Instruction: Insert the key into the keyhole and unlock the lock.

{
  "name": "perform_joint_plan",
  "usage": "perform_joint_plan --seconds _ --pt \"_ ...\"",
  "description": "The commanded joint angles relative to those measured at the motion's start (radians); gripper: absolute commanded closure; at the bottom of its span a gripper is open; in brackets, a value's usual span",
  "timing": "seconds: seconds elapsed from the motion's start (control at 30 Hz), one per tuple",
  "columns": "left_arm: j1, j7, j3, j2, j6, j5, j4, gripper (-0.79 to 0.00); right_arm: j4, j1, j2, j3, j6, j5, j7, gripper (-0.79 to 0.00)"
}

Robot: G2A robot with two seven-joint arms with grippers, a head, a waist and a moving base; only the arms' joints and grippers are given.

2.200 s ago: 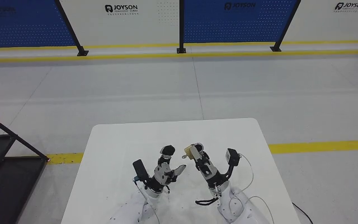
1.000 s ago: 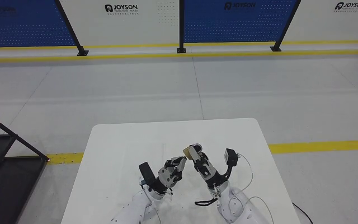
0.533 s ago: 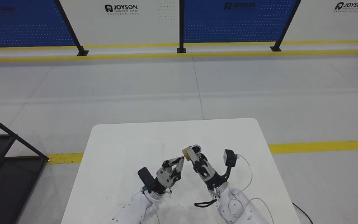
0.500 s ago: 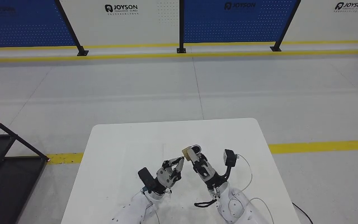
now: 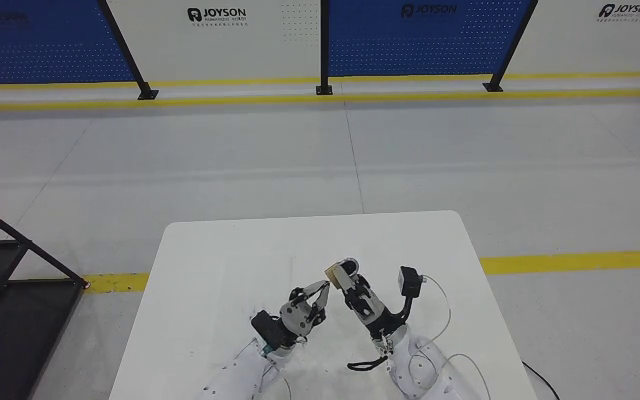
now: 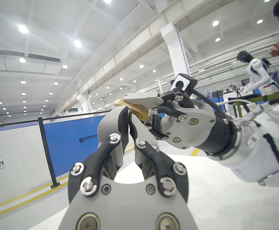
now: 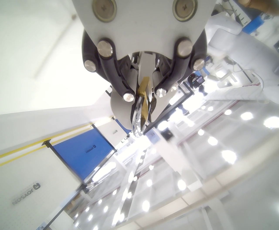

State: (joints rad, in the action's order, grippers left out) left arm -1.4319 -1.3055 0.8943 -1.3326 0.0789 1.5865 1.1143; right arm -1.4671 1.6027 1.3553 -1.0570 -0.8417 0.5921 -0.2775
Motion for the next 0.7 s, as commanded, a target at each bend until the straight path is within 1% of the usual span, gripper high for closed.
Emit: perform_joint_plan --seconds 0.0,0.07,0.27,0.3,0.33,0.37,0.5,0.67 --pt "0.002 -0.014 -0.002 -0.002 -0.039 0.009 -0.007 0.0 0.0 0.0 0.0 0.0 0.0 -0.001 0.001 0.0" --pt "0.007 -0.024 0.0 -0.003 -0.077 0.023 -0.017 0.0 -0.001 0.001 0.0 0.0 0.002 -0.002 0.002 0.0" --pt "0.015 -0.042 -0.005 -0.008 -0.055 0.001 -0.029 0.0 -0.003 0.0 -0.001 0.0 0.003 -0.001 0.005 0.0" --pt "0.014 -0.043 -0.007 -0.008 -0.045 -0.005 -0.03 -0.179 -0.002 0.0 -0.001 0.0 0.002 -0.001 0.004 0.0" --pt "0.014 -0.043 -0.009 -0.009 -0.024 -0.015 -0.03 -0.643 -0.002 0.0 -0.001 0.0 0.002 -0.001 0.004 0.0" --pt "0.015 -0.045 -0.007 -0.009 -0.018 -0.018 -0.031 -0.785 -0.002 0.0 -0.001 0.0 0.002 -0.002 0.003 0.0" --pt "0.013 -0.052 -0.005 -0.007 0.022 -0.031 -0.032 -0.785 0.0 -0.003 0.0 0.001 0.005 -0.001 0.001 0.0" --pt "-0.002 -0.057 0.006 0.003 0.135 -0.056 -0.021 -0.785 0.005 -0.011 0.001 -0.002 0.008 -0.006 -0.003 0.0"
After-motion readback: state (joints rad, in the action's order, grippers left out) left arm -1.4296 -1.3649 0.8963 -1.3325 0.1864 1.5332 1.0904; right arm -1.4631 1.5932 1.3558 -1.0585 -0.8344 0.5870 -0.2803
